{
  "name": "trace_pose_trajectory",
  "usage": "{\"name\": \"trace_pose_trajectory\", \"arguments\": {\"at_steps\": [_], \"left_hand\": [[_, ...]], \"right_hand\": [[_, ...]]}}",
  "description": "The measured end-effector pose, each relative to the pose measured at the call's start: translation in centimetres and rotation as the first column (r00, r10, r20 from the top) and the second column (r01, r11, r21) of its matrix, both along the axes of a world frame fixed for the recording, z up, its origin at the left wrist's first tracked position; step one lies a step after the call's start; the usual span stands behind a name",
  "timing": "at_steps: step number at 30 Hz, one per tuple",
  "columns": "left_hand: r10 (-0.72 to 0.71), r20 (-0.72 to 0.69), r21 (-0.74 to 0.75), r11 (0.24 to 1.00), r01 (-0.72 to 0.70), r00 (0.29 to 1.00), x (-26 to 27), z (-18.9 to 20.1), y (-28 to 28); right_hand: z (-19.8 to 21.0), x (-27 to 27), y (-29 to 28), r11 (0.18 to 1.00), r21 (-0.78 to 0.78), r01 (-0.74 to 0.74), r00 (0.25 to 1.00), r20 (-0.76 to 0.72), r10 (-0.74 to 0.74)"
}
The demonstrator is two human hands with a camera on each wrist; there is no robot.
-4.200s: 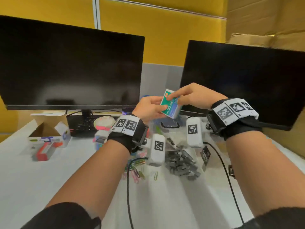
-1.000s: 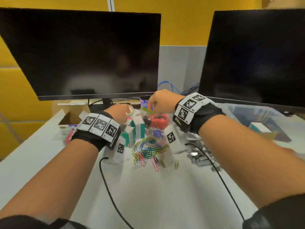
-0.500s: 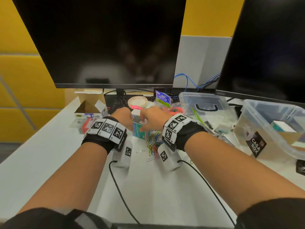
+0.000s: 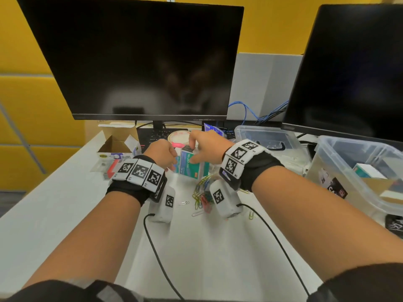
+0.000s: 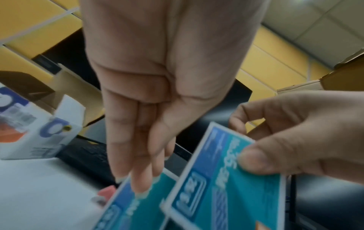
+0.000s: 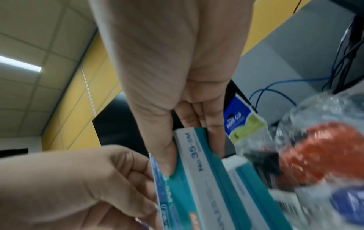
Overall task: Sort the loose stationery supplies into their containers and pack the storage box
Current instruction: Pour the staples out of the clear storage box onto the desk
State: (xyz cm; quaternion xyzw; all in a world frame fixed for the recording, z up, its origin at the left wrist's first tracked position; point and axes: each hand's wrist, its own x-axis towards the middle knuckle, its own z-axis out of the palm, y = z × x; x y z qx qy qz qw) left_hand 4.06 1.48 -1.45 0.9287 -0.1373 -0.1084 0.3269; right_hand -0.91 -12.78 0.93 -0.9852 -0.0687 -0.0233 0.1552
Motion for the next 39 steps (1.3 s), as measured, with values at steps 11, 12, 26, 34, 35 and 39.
{"name": "trace_pose_trajectory", "arguments": {"at_steps": [11, 12, 26, 34, 35, 39], "left_hand": [[-0.193, 0.239, -0.226, 0.942, 0.248, 0.952, -3.3, 5.4, -12.4], [-0.227, 0.234, -0.263, 0.921, 0.287, 0.945, -3.8, 5.8, -14.0], [-0.525, 0.275, -0.063, 0.826, 0.56, 0.805, -10.1, 5.1, -30.8], [-0.595, 0.217, 0.053, 0.799, 0.599, 0.774, -10.2, 3.1, -30.9], [-0.597, 0.218, 0.053, 0.797, 0.601, 0.772, -10.1, 3.1, -31.0], [-0.615, 0.197, 0.069, 0.786, 0.614, 0.764, -9.8, 2.9, -31.1]], "right_hand": [[8.6, -5.7, -11.8, 0.981, 0.093, 0.169, 0.972, 0.149, -0.181], [9.2, -6.2, -13.2, 0.977, 0.085, 0.194, 0.966, 0.158, -0.205], [9.7, -13.3, -28.5, 0.863, -0.089, 0.497, 0.867, -0.004, -0.499], [7.6, -13.7, -29.3, 0.841, -0.098, 0.532, 0.798, -0.276, -0.537], [7.4, -13.6, -29.3, 0.842, -0.109, 0.528, 0.788, -0.305, -0.534], [5.9, -12.6, -29.0, 0.807, -0.247, 0.537, 0.74, -0.32, -0.591]]}}
